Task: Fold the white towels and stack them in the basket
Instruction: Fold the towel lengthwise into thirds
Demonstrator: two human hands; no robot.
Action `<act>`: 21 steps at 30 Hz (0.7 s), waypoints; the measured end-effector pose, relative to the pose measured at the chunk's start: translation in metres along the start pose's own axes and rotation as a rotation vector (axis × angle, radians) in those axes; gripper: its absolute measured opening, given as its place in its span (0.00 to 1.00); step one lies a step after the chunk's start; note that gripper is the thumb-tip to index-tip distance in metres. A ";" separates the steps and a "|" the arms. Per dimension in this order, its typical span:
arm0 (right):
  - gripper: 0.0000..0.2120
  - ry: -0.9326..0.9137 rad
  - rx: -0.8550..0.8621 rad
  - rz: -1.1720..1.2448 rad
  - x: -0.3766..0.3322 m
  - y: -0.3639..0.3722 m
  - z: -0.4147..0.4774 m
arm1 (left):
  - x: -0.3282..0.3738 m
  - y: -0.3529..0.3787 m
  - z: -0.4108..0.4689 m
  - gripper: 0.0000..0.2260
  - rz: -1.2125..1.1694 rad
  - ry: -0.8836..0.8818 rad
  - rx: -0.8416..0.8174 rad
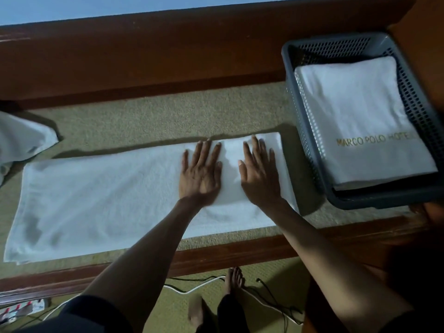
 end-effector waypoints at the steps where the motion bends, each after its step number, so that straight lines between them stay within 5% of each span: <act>1: 0.26 0.000 -0.047 0.022 0.001 0.003 -0.008 | 0.000 0.000 0.000 0.25 -0.007 0.007 0.002; 9: 0.29 0.196 -0.068 -0.023 0.027 -0.019 -0.022 | 0.002 -0.001 -0.003 0.25 -0.008 0.011 0.003; 15: 0.24 0.121 -0.088 0.171 -0.017 0.008 -0.029 | -0.002 0.001 -0.005 0.25 -0.042 0.053 -0.085; 21: 0.24 0.083 -0.041 0.072 -0.019 0.005 -0.030 | -0.096 -0.002 -0.046 0.27 0.071 -0.004 -0.112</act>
Point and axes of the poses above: each hand's wrist, its own z-axis towards the middle knuckle, its own y-axis out of the palm, x = y × z, the point moved 10 cm from there along z, towards the middle knuckle, and after that the axes turned 14 degrees about z, right-handed, at the moved point
